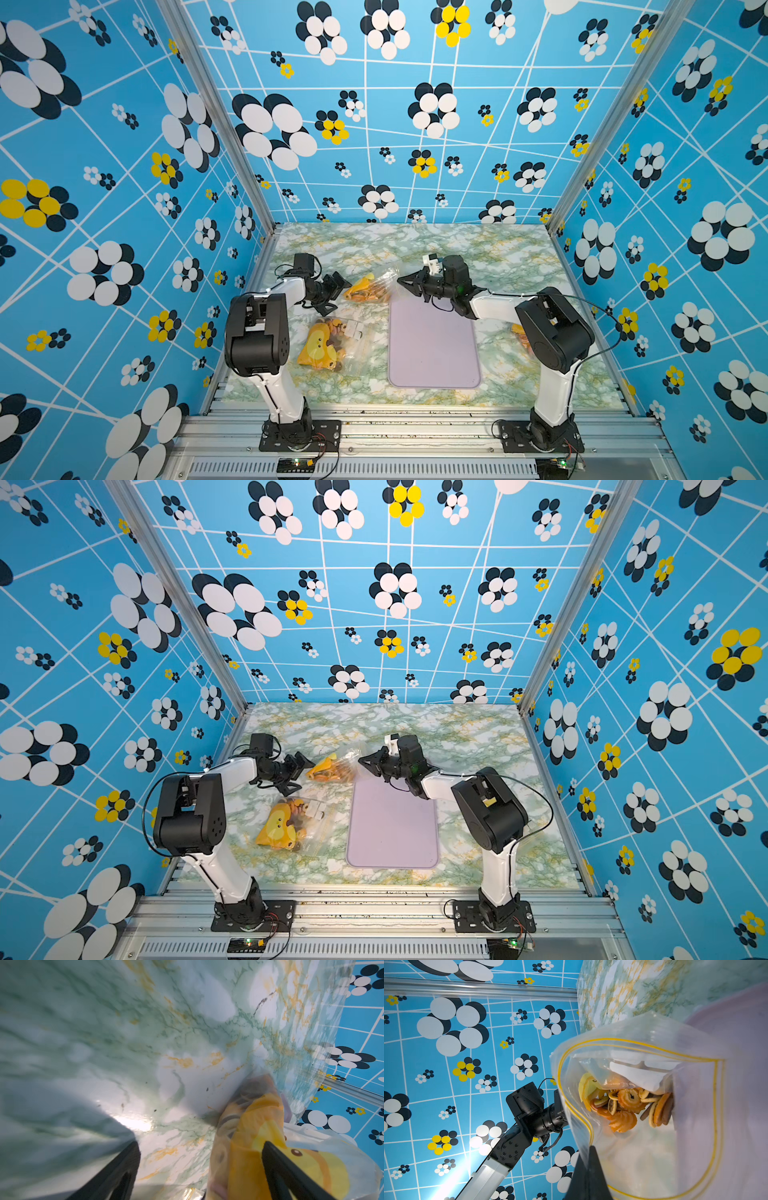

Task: Pour cookies out of the ziploc bag
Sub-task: Pick up the ziploc bag from the center of the board.

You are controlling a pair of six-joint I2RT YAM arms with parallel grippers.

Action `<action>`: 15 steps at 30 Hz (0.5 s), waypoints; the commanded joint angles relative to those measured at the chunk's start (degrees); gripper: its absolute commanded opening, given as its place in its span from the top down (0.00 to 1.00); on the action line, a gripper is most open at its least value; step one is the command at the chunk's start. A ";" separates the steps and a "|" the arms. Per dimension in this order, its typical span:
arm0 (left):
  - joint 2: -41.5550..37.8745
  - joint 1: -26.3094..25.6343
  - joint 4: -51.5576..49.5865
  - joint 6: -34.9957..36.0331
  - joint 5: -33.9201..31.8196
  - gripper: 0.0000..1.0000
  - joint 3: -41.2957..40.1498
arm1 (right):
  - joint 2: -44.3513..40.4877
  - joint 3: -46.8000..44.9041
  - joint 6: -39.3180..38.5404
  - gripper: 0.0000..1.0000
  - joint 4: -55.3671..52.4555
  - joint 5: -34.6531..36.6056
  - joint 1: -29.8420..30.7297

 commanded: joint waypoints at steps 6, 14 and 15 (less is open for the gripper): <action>1.36 -4.33 3.35 -4.28 1.26 0.05 3.69 | 1.08 -1.31 0.69 1.00 3.99 1.15 -1.32; 0.46 -8.23 3.00 -6.57 2.07 0.05 6.74 | 1.70 -3.07 0.06 1.00 4.04 1.59 -1.67; 0.07 -8.89 2.88 -7.01 2.48 0.04 6.86 | 1.78 -3.23 -0.01 1.00 4.16 1.70 -1.62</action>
